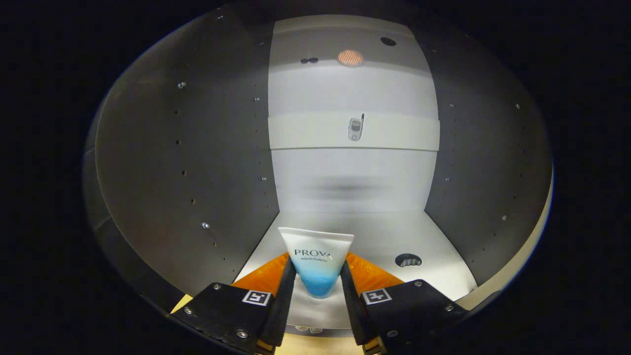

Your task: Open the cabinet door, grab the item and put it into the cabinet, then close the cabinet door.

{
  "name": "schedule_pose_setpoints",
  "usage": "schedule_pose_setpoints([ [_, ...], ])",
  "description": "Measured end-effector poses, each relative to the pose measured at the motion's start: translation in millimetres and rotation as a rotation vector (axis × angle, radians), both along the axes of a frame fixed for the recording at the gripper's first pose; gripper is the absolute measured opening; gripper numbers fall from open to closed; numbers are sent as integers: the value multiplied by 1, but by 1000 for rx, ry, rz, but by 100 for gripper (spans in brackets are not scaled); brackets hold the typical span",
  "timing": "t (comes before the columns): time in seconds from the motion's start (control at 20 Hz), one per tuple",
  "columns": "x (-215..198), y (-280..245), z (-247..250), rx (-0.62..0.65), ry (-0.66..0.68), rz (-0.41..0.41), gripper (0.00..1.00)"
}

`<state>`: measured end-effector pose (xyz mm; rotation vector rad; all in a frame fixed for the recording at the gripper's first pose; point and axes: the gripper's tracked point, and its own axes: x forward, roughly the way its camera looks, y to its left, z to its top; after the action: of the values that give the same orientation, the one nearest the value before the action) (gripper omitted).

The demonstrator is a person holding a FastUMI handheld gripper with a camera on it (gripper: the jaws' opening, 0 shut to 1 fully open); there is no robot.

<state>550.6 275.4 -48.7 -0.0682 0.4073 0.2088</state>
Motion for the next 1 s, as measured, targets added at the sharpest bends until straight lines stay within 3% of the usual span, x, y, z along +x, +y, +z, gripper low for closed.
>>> schedule_pose_setpoints([
  [0.1,-4,-3,4,7,-9,-3,55],
  [0.25,-22,-9,23,28,-66,-13,90],
  [0.3,-32,-12,31,32,-87,-15,94],
  [0.6,-124,-31,70,62,-207,-3,94],
  [1.0,-268,-48,91,123,-265,28,94],
])
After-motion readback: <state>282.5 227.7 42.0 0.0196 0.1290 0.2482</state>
